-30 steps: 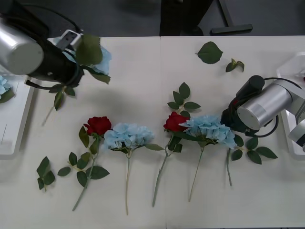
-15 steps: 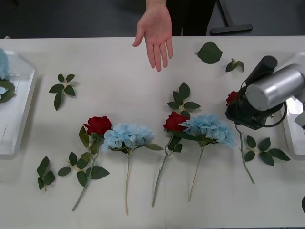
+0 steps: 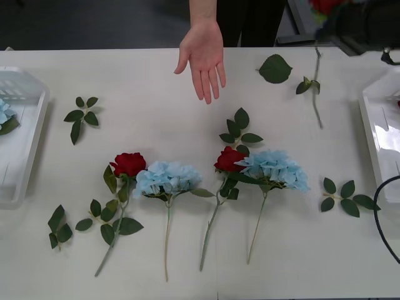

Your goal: Place the red flowers into the right box and the blue flowers into the left box. If a person shows an open palm, hand one flower to the person first, then continue sorting.

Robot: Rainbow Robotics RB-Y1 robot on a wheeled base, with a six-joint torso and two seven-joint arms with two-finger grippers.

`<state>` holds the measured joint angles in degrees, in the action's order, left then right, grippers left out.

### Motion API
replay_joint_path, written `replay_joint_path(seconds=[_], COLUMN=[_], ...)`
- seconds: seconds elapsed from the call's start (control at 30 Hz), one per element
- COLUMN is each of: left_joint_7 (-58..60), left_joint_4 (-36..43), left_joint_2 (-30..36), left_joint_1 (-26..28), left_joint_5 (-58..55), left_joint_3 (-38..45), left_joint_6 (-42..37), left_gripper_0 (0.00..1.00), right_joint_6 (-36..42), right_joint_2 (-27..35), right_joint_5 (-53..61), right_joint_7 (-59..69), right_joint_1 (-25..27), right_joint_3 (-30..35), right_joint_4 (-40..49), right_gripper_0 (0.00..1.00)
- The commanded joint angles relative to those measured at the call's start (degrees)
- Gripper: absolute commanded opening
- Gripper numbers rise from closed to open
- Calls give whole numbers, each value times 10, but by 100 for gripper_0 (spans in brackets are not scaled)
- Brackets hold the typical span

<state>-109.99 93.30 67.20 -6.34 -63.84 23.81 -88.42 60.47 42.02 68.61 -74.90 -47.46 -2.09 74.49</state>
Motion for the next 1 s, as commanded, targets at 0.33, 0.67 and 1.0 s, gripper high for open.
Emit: replay_joint_path(seconds=[0.33,0.67,1.0], left_joint_7=[-29,-29,-29], left_joint_4=[1,1,1], left_joint_2=[27,27,27], left_joint_1=[1,1,1], left_joint_5=[4,4,4], left_joint_3=[15,15,15], left_joint_6=[8,8,8], left_gripper_0=[0,0,0], right_joint_6=[-268,-313,-316], right_joint_2=[-58,-86,-87], right_joint_5=[209,243,288], right_joint_7=[-345,-457,-479], right_joint_1=[-160,-196,-196], right_joint_3=[-77,-78,-78], right_joint_4=[-32,-31,-32], right_gripper_0=[0,0,0])
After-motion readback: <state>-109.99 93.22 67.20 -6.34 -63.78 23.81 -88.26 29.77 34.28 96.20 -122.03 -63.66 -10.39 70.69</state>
